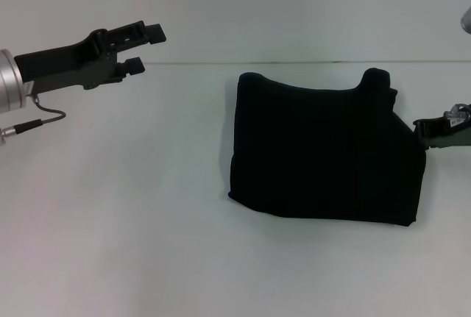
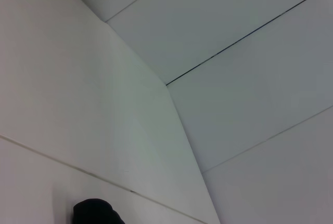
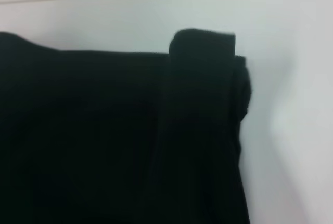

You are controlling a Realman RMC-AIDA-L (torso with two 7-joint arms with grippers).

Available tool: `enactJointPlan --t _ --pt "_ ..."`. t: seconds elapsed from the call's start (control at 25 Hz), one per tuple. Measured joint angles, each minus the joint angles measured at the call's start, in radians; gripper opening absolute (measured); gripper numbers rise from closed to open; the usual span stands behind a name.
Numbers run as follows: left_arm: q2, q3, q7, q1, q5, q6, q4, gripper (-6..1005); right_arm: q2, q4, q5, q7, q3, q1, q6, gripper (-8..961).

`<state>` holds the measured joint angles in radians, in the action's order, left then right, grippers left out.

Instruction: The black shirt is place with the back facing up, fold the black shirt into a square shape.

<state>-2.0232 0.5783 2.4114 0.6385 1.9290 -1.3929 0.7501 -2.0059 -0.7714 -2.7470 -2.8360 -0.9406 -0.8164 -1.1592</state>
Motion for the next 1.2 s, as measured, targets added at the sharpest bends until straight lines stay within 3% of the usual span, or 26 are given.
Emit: enactJointPlan --t 0.32,0.88,1.12,1.2 --pt "0.000 0.000 0.000 -0.004 0.000 0.000 0.000 948 -0.004 0.015 0.000 0.003 0.001 -0.007 0.029 19" --pt "0.000 0.000 -0.003 -0.009 -0.013 0.001 0.000 948 0.022 0.032 0.000 -0.018 0.022 -0.002 0.036 21" --pt "0.003 -0.003 -0.003 -0.011 -0.022 0.002 0.000 949 0.043 0.013 0.038 0.003 0.108 -0.003 0.063 204" --pt "0.004 -0.009 -0.003 -0.008 -0.024 0.002 0.000 949 0.044 0.009 0.098 0.040 0.122 -0.012 0.067 223"
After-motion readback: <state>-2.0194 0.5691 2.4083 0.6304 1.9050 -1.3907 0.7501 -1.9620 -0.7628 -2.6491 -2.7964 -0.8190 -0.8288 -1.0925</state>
